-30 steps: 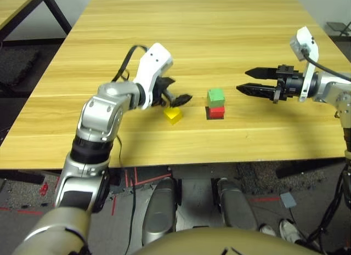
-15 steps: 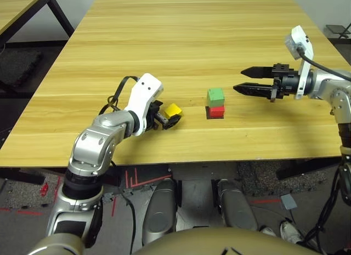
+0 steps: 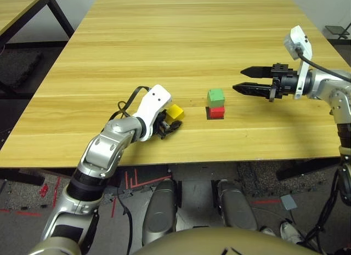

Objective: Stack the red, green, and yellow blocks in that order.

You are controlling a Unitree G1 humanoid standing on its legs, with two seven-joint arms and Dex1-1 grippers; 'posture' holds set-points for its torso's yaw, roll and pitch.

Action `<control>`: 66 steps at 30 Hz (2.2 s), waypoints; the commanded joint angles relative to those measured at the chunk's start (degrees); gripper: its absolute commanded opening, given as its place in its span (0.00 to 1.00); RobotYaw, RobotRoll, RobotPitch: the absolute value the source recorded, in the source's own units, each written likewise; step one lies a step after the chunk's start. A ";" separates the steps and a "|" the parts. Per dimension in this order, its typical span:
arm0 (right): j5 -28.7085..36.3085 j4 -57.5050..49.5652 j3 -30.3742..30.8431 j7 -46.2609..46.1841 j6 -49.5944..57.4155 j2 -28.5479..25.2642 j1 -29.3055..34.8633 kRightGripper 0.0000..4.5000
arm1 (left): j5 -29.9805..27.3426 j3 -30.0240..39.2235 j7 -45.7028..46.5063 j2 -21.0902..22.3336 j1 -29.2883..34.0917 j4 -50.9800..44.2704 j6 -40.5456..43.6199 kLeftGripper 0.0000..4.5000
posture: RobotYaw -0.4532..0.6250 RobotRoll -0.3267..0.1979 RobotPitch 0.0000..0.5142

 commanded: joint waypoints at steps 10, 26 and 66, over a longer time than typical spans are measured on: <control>1.60 -4.53 -3.79 -1.65 2.50 -1.64 4.03 1.00 | -3.59 -5.89 -20.84 -0.02 -25.46 14.79 -7.37 0.42 | 0.61 0.41 0.14; 6.74 -14.43 -9.75 -6.02 8.74 -4.70 11.81 1.00 | -0.34 -10.34 -32.85 -10.35 -34.43 35.68 -19.65 0.42 | 0.50 0.40 0.17; 10.24 -15.51 -10.09 -8.06 10.06 -5.34 11.51 1.00 | 2.04 -5.85 -32.71 -12.56 -34.41 37.33 -19.20 0.99 | 0.51 0.37 0.23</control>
